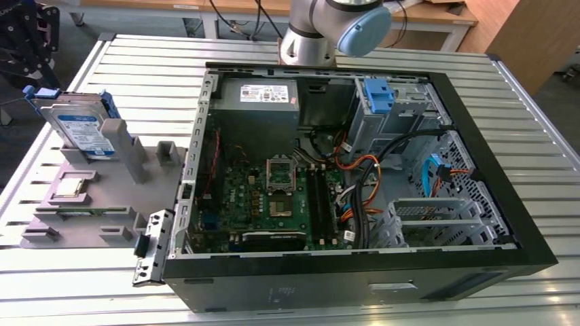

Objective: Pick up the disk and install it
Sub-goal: 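Pick up the disk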

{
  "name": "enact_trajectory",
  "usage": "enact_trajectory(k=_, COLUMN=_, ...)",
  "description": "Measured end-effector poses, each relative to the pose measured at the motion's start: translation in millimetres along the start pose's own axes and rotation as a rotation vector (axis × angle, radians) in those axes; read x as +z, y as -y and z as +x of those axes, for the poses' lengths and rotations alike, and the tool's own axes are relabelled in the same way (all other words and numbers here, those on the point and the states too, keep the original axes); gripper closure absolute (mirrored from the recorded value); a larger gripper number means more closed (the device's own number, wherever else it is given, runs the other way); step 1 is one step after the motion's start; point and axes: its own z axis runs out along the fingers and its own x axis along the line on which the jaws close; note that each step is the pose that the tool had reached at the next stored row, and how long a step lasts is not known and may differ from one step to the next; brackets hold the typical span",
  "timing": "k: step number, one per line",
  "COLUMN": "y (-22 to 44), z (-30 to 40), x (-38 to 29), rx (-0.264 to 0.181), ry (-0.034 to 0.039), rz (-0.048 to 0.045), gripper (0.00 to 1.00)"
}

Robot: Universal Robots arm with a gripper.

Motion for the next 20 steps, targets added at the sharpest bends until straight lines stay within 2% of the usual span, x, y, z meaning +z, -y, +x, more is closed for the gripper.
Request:
enact_trajectory(k=4, y=0.1, z=0.1, x=1.4, rx=-0.034, ry=0.0018, rz=0.0097, gripper=0.89)
enact_trajectory(k=16, y=0.2, z=0.2, x=3.3, rx=-0.037, ry=0.0024, rz=0.0097, gripper=0.89)
enact_trajectory(k=20, y=2.3, z=-0.4, x=3.7, rx=-0.037, ry=0.0025, rz=0.0097, gripper=0.89)
